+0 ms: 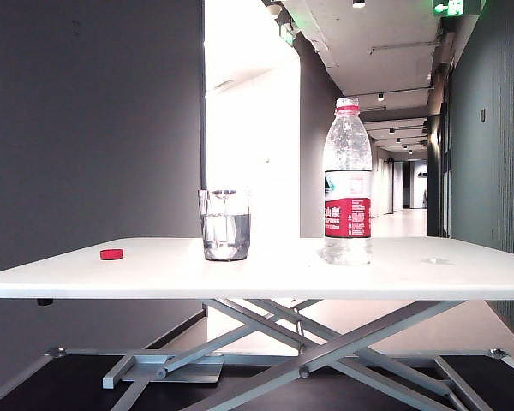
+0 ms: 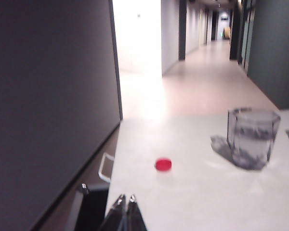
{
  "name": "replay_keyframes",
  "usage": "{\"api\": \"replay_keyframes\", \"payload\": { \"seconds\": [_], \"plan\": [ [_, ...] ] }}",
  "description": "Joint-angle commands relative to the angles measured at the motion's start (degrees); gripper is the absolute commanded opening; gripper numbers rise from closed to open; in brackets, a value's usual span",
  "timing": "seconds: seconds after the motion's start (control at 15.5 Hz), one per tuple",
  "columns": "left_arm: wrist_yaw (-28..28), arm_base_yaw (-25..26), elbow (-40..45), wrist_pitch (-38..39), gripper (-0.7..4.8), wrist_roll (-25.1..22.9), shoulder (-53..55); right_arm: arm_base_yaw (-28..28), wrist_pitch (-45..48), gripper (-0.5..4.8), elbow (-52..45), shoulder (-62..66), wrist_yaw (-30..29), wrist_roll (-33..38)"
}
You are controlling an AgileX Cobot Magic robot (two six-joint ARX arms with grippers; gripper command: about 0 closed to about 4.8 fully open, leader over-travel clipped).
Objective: Pick up the mineral water bottle on the table and pour water into the mug until it's half full.
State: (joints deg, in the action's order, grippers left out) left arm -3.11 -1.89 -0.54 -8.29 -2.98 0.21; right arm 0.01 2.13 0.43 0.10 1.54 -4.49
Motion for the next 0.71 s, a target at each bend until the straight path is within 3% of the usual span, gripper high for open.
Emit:
{"api": "replay_keyframes", "payload": {
  "seconds": [0.06, 0.32, 0.52, 0.71],
  "plan": [
    [1.4, 0.0, -0.2, -1.7, -0.05, -0.2, 0.0, 0.0, 2.9, -0.08, -0.1, -0.1, 1.9, -0.3],
    [1.4, 0.0, -0.1, -1.0, -0.05, 0.0, 0.0, 0.1, 2.8, -0.08, -0.1, -0.1, 0.6, 0.0],
    [1.4, 0.0, -0.1, -0.5, -0.05, 0.0, 0.0, 0.1, 2.8, -0.08, -0.1, -0.1, -4.5, 0.0],
    [1.4, 0.0, -0.1, -0.3, -0.05, 0.0, 0.0, 0.0, 2.8, -0.08, -0.1, -0.1, -4.6, 0.0]
  ]
}}
